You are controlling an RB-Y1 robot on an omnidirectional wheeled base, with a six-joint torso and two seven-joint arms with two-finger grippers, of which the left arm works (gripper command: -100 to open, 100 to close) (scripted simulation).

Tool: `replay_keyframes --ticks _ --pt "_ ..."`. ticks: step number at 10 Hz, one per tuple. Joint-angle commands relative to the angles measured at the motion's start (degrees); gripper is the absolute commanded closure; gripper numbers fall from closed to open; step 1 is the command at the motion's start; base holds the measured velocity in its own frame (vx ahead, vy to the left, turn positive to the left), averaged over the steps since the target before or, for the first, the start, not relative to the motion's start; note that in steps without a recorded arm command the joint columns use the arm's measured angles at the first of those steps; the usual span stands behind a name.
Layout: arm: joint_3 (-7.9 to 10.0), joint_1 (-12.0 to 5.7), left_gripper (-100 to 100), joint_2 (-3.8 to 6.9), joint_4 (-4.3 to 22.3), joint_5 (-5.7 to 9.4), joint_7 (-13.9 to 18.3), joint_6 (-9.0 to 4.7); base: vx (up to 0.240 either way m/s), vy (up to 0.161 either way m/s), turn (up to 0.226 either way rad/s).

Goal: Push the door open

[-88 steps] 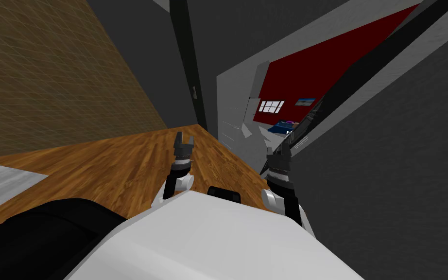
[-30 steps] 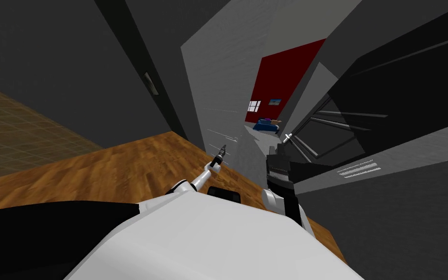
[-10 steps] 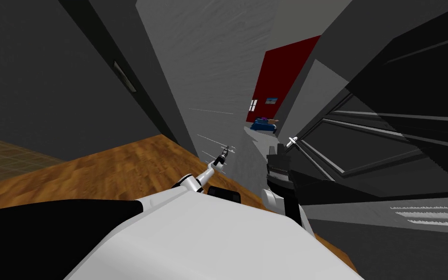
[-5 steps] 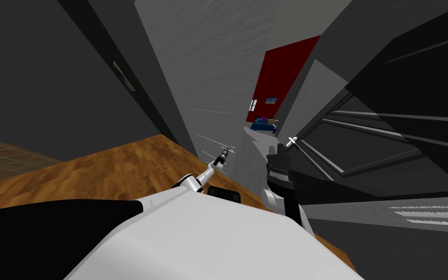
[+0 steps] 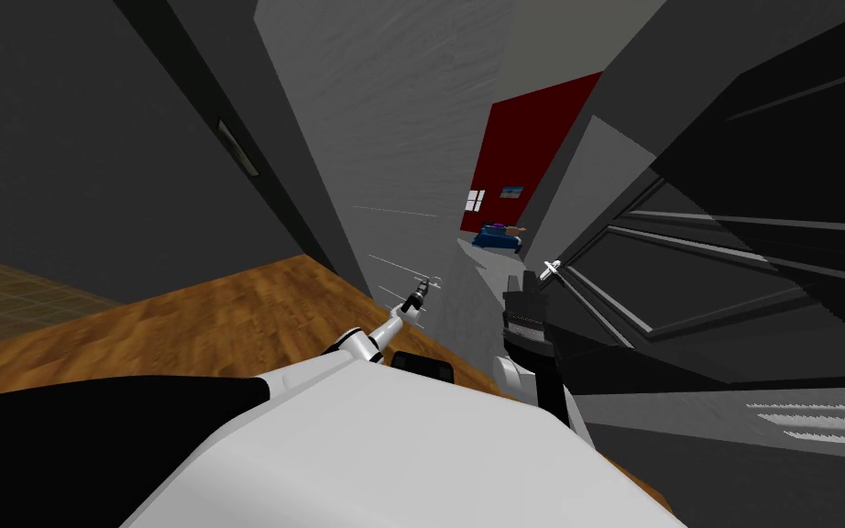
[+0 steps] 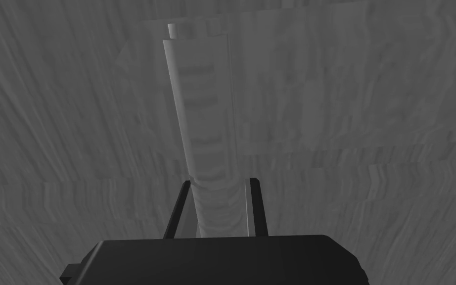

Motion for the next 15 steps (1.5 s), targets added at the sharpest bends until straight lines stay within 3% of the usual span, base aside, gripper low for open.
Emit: replay_keyframes --ticks 1,4,5,9,15 --pt "1.19 0.01 100 1.27 -1.0 0.18 -0.5 0.21 0.159 -0.097 0.018" --pt "2.17 -0.03 100 1.99 -0.8 0.36 -0.7 0.11 0.135 -0.117 0.047" --pt "3.29 -0.08 100 2.68 -0.6 0.57 -1.0 0.00 0.124 -0.113 0.057" --pt "5.83 -0.20 100 3.83 -0.2 1.04 -1.7 -0.27 0.159 -0.147 0.069" --pt "10.71 -0.41 100 4.86 0.6 1.96 -3.0 -0.77 0.165 -0.190 0.104"
